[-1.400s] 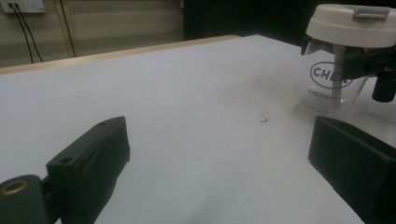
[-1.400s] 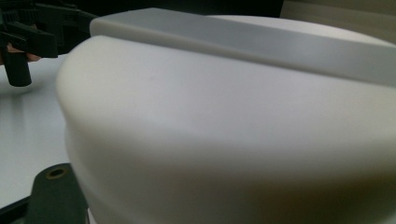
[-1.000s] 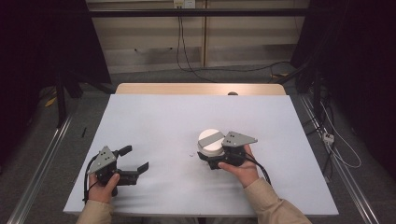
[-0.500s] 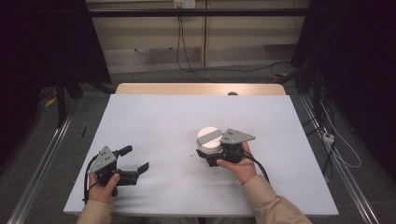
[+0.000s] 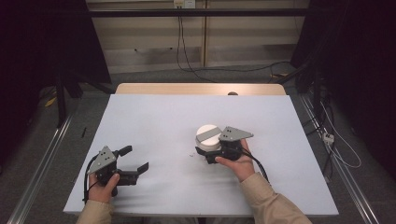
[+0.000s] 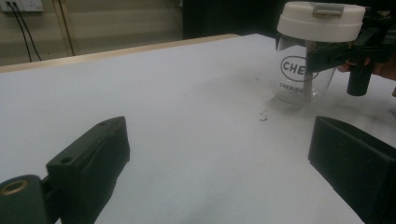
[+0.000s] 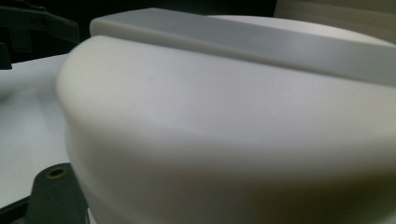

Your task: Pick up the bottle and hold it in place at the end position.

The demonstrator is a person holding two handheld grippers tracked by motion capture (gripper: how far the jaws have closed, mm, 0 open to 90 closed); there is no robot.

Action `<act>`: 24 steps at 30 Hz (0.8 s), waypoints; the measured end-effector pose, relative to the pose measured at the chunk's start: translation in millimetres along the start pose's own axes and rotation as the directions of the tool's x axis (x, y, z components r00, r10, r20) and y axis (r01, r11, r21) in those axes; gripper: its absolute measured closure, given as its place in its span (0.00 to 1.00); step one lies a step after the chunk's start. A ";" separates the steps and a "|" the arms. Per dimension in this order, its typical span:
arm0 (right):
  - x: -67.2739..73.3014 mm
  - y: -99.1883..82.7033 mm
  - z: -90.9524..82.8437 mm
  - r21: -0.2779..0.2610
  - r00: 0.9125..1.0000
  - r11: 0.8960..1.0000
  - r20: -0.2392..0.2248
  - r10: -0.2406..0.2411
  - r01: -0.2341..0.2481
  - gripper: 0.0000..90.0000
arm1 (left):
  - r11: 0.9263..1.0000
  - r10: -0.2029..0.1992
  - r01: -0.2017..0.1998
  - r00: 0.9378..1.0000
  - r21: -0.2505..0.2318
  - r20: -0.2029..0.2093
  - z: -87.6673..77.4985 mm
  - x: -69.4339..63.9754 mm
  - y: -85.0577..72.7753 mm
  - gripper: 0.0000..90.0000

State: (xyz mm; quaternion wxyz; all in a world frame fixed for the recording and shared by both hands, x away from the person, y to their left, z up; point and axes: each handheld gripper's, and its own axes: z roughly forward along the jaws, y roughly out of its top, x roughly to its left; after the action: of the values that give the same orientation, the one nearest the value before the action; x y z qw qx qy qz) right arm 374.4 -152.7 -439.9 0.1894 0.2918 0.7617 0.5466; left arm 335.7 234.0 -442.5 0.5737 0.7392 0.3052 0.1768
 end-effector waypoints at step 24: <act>-7.7 1.8 13.8 0.004 1.000 1.000 0.008 0.004 -0.004 0.21 | 1.000 -0.009 0.009 1.000 0.000 0.005 0.5 0.0 -0.8 0.06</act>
State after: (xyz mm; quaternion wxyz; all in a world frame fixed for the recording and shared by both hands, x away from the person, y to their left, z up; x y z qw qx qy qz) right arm 389.0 -147.4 -443.0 0.1906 0.2959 0.7616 0.5442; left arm 335.8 233.7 -443.4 0.5752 0.7383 0.3070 0.1727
